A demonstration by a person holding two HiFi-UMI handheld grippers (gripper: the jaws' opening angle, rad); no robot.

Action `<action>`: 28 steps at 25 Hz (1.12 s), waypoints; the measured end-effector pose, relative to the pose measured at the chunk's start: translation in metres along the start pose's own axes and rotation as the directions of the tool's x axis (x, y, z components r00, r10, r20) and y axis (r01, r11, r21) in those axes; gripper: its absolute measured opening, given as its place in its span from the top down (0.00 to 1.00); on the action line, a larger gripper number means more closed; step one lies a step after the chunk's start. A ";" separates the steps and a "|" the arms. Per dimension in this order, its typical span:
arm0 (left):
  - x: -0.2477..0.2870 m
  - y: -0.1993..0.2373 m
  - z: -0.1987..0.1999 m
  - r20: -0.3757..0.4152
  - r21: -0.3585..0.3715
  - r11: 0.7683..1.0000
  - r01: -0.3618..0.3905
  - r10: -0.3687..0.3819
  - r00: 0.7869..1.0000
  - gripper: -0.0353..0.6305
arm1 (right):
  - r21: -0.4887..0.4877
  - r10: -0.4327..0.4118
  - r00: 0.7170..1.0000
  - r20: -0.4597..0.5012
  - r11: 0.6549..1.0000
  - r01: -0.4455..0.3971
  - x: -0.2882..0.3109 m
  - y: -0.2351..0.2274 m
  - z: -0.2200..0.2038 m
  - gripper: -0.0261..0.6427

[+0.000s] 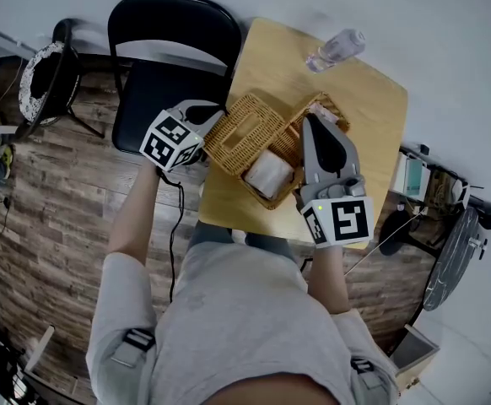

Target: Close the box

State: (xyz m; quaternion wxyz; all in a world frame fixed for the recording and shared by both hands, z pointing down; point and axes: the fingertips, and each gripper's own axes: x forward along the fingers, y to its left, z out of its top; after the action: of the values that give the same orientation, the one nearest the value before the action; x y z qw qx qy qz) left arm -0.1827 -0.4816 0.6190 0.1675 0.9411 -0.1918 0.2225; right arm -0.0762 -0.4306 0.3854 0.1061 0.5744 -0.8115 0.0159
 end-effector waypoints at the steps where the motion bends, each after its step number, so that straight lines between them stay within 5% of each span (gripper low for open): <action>1: -0.002 -0.002 0.004 0.008 0.000 1.000 -0.009 0.009 1.000 0.85 | 0.003 0.004 1.000 0.007 1.000 -0.004 -0.003 -0.001 0.002 0.94; 28: -0.071 -0.093 0.116 0.179 0.009 0.974 -0.225 0.220 0.959 0.85 | 0.017 0.102 0.974 0.201 0.994 -0.108 -0.105 -0.043 0.043 0.94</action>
State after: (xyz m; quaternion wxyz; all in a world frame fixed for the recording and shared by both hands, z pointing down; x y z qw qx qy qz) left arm -0.1603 -0.4267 0.4652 0.1099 0.9319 -0.3073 0.1584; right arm -0.0092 -0.3538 0.3194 0.0151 0.5309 -0.8469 -0.0249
